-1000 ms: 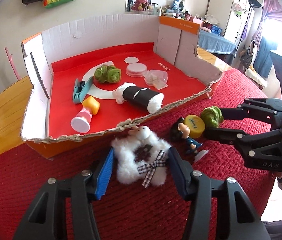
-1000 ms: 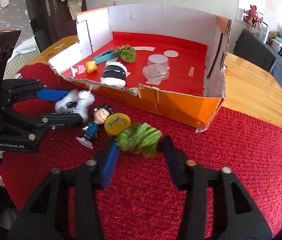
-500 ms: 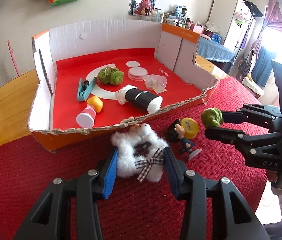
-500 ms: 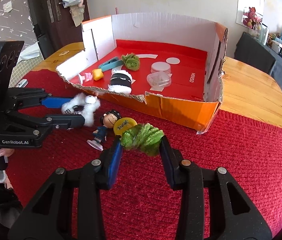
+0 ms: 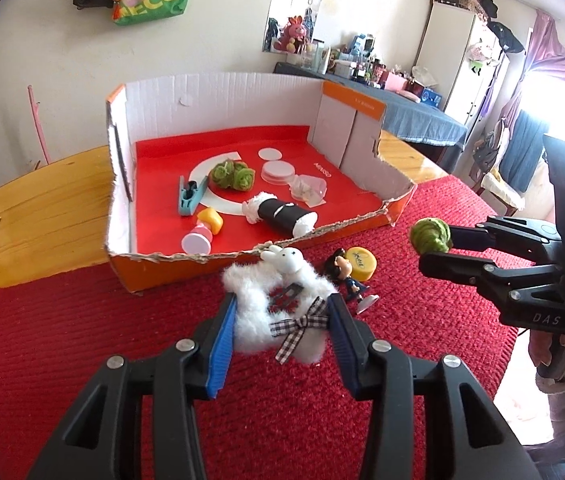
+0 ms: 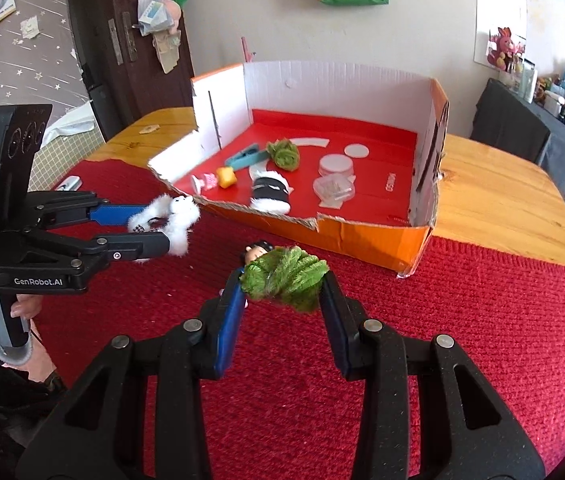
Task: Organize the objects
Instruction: 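Grasp the white plush bunny with the left tool while the right tool grasps the green lettuce toy, then carry the bunny and lettuce into the orange box and open both tools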
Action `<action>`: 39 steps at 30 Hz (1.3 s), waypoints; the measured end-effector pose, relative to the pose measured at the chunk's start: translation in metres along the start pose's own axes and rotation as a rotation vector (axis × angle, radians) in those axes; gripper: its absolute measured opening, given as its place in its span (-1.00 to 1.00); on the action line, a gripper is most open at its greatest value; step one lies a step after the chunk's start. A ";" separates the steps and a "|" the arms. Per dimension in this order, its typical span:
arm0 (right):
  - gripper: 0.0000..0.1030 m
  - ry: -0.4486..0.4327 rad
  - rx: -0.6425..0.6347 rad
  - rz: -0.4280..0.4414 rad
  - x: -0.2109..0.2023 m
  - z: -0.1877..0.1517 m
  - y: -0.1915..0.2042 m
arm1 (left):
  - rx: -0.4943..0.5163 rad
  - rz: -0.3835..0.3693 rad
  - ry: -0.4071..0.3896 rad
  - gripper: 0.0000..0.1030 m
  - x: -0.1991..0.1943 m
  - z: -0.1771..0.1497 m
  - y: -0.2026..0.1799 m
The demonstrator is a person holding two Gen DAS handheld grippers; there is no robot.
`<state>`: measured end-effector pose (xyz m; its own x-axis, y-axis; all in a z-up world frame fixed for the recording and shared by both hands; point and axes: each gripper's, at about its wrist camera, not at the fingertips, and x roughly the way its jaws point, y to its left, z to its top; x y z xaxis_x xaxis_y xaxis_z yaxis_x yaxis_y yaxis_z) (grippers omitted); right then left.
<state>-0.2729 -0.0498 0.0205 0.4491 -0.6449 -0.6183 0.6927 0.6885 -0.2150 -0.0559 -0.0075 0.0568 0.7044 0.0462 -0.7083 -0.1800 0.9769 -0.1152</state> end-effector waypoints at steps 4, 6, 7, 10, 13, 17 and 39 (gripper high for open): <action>-0.30 -0.012 -0.001 0.010 -0.005 0.002 0.004 | -0.001 0.000 -0.017 -0.10 -0.009 0.000 0.000; -0.29 -0.016 -0.004 0.014 -0.006 0.002 0.005 | -0.002 -0.002 -0.025 -0.10 -0.013 0.000 0.000; -0.29 -0.019 -0.004 0.014 -0.007 0.002 0.006 | -0.001 -0.001 -0.028 -0.10 -0.015 0.000 0.000; -0.29 -0.030 -0.003 0.024 -0.010 0.004 0.007 | 0.001 -0.003 -0.042 -0.10 -0.020 0.002 -0.001; -0.29 -0.047 -0.005 0.034 -0.013 0.010 0.007 | 0.000 -0.008 -0.059 -0.10 -0.024 0.009 -0.002; -0.30 -0.072 -0.025 0.017 -0.012 0.028 0.006 | -0.002 0.003 -0.084 -0.10 -0.024 0.026 0.000; -0.29 0.058 -0.086 -0.190 0.092 0.154 -0.034 | -0.054 0.192 0.041 -0.10 0.080 0.151 0.045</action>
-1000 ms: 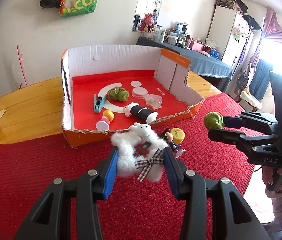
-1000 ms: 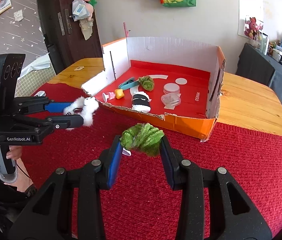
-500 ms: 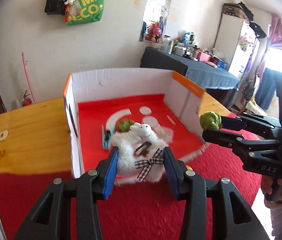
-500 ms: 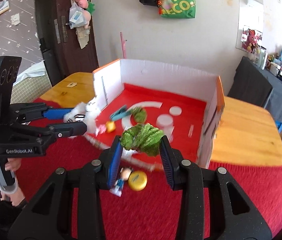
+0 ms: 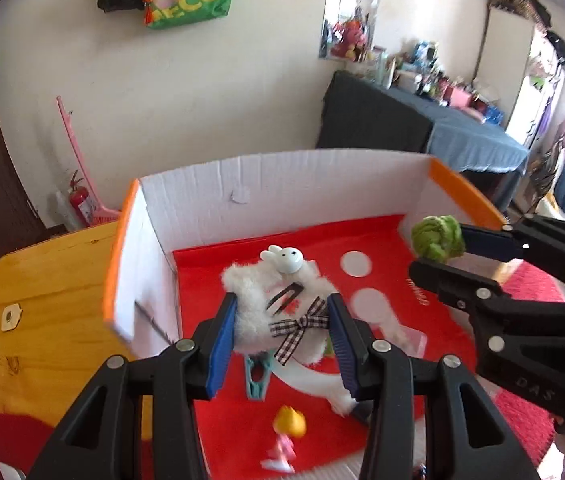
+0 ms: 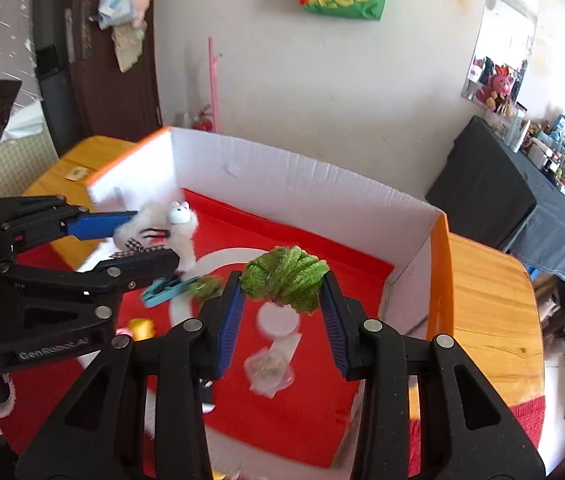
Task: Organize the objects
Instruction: 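Carry the bunny and lettuce into the orange box and open both tools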
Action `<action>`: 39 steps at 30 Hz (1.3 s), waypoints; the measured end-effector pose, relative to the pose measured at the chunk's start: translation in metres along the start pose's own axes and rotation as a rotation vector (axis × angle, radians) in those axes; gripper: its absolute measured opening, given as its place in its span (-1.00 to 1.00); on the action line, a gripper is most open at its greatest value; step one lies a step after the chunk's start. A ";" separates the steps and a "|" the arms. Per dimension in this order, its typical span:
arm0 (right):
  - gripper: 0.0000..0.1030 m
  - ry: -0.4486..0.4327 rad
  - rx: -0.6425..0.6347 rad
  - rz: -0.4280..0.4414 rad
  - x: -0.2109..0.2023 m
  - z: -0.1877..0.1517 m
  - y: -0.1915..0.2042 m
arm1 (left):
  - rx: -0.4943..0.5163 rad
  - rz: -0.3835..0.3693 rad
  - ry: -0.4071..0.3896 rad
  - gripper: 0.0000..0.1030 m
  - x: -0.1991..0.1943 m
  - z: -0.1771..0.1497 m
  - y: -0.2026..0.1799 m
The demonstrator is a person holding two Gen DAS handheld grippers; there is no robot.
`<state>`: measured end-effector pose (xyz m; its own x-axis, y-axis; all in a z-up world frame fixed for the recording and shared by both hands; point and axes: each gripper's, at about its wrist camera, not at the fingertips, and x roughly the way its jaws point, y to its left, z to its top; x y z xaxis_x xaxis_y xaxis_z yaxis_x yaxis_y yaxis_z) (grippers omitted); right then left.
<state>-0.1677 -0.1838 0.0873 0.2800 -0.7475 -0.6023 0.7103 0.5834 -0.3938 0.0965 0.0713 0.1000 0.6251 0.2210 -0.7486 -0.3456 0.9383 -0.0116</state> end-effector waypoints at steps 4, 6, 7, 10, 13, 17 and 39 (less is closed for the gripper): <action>-0.30 0.056 -0.006 -0.032 0.024 0.008 -0.006 | -0.025 0.022 0.048 -0.10 0.026 0.008 0.009; -0.30 0.083 -0.015 -0.043 0.036 0.011 -0.008 | -0.033 0.020 0.074 -0.10 0.037 0.012 0.011; -0.30 0.098 -0.017 -0.052 0.041 0.012 -0.009 | -0.031 0.018 0.083 -0.10 0.040 0.013 0.010; -0.30 0.143 -0.029 -0.061 0.059 0.015 -0.008 | -0.007 0.044 0.092 -0.10 0.051 0.015 0.005; -0.30 0.184 -0.033 -0.090 0.075 0.017 -0.012 | -0.012 0.061 0.108 -0.10 0.059 0.016 0.006; -0.30 0.226 -0.029 -0.109 0.092 0.016 -0.018 | -0.022 0.071 0.141 -0.10 0.072 0.016 0.009; -0.28 0.326 -0.051 -0.129 0.118 0.012 -0.023 | -0.026 0.065 0.228 -0.10 0.083 0.002 0.023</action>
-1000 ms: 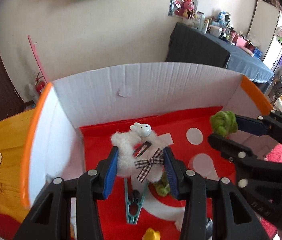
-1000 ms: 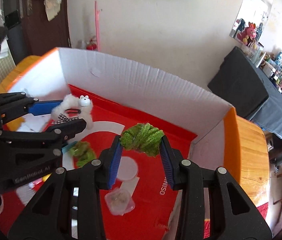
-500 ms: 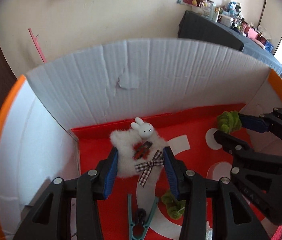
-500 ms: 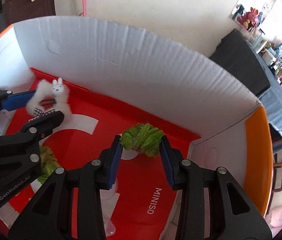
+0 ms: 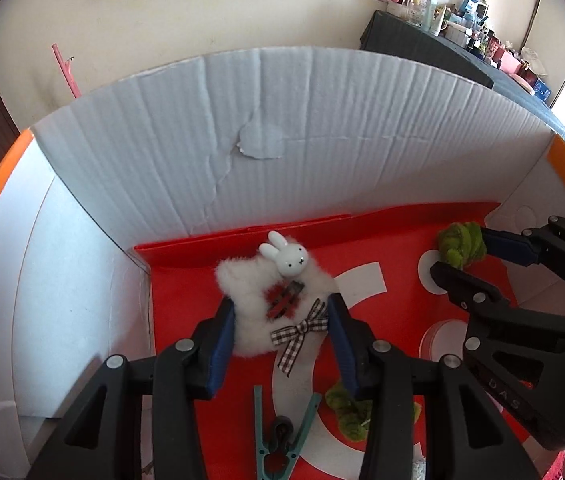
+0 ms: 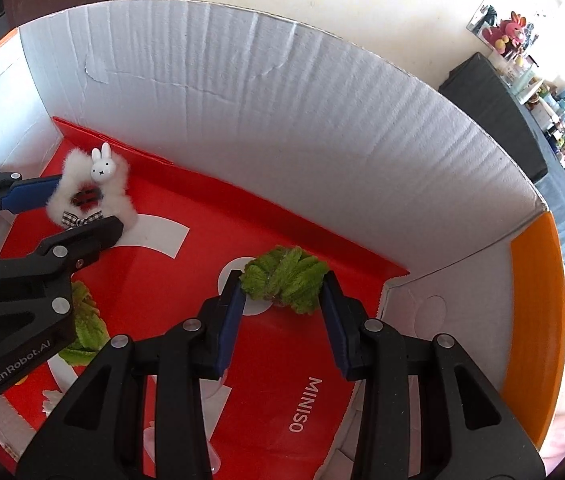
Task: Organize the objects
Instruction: 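Carry the bunny and lettuce into the orange box and open both tools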
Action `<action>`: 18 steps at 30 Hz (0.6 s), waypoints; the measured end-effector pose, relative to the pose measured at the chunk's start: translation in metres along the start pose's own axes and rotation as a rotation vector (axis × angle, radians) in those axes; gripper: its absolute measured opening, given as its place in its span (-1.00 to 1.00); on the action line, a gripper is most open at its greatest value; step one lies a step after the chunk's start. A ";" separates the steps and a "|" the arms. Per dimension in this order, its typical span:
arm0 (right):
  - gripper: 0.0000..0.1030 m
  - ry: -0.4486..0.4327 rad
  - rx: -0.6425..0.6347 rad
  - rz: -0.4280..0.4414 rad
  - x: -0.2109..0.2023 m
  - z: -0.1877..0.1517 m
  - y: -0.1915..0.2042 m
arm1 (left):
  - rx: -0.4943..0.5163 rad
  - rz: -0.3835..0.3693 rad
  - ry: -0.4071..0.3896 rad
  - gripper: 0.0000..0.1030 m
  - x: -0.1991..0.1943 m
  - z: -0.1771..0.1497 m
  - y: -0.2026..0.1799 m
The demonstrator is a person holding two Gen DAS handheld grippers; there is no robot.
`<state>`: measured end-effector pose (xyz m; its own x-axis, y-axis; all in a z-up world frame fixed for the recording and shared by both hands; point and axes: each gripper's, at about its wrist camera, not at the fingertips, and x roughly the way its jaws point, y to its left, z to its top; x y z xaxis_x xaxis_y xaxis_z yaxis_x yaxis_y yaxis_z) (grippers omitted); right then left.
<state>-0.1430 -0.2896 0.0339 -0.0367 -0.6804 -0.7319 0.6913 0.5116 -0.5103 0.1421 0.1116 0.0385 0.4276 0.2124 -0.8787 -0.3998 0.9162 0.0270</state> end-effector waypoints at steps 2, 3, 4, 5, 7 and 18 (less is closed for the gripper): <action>-0.27 0.001 0.003 0.001 0.000 0.001 0.002 | 0.001 -0.001 0.000 -0.09 -0.001 -0.001 0.001; -0.27 0.002 0.003 0.001 0.000 0.000 0.003 | 0.001 0.000 0.000 -0.09 -0.001 -0.002 0.002; -0.27 0.002 0.002 0.001 -0.002 -0.001 0.007 | 0.001 0.000 0.000 -0.09 -0.002 -0.003 0.002; -0.26 0.002 0.003 0.000 -0.002 -0.001 0.007 | 0.001 0.000 0.000 -0.09 -0.001 -0.002 0.001; -0.26 0.003 0.004 0.000 -0.002 0.000 0.008 | 0.001 -0.001 0.000 -0.08 -0.001 -0.002 0.002; -0.07 0.006 0.002 0.002 0.002 0.007 0.003 | -0.002 0.000 -0.003 -0.06 -0.006 -0.006 0.010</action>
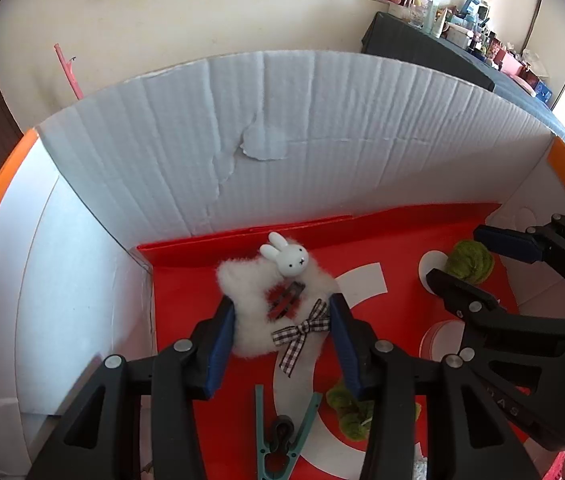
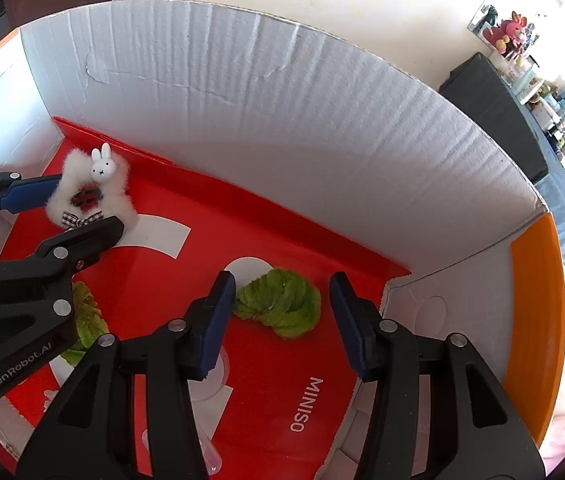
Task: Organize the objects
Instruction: 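Carry the bunny and lettuce into the orange box and open both tools, then withdraw both tools from the box back over the rug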
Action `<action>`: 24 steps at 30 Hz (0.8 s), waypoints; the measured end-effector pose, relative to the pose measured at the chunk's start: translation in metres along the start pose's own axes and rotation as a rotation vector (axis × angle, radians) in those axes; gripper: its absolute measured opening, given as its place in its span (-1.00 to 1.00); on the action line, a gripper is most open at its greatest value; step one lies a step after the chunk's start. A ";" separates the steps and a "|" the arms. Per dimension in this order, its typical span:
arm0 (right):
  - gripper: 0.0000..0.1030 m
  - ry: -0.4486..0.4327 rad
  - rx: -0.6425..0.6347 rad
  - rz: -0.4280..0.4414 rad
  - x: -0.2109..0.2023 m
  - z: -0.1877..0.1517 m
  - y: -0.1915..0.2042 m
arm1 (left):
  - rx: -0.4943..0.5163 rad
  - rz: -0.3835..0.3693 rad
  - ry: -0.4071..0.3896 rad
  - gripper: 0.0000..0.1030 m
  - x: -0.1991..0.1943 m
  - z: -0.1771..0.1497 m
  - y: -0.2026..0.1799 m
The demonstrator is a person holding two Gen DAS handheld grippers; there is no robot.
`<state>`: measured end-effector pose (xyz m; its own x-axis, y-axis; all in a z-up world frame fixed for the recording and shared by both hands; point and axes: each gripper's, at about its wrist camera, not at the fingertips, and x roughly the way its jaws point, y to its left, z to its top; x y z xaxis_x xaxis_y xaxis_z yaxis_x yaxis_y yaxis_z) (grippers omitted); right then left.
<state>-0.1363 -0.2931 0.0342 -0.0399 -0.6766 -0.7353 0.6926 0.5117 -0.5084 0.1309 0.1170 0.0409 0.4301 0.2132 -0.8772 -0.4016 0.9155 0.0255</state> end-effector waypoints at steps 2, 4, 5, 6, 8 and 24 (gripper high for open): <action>-0.07 0.001 -0.001 0.000 0.001 0.003 -0.003 | -0.002 -0.002 0.000 -0.06 -0.001 0.000 0.001; -0.07 0.001 0.000 -0.001 0.001 0.003 -0.003 | -0.004 -0.003 0.001 -0.06 0.003 0.010 -0.007; -0.07 0.002 0.001 -0.001 0.001 0.004 -0.003 | -0.005 -0.003 0.002 -0.06 0.004 0.013 -0.009; -0.07 0.004 0.006 -0.003 0.001 0.004 -0.003 | -0.006 -0.003 0.003 -0.06 0.006 0.017 -0.013; -0.07 0.001 0.007 -0.004 -0.002 0.001 0.002 | -0.009 -0.004 0.003 -0.05 0.007 0.019 -0.015; -0.07 -0.009 0.025 -0.017 -0.022 -0.003 0.001 | -0.007 0.010 -0.019 0.05 0.003 0.031 -0.029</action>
<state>-0.1372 -0.2765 0.0485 -0.0455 -0.6897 -0.7226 0.7095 0.4869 -0.5094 0.1690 0.1013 0.0521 0.4412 0.2292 -0.8676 -0.4116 0.9108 0.0313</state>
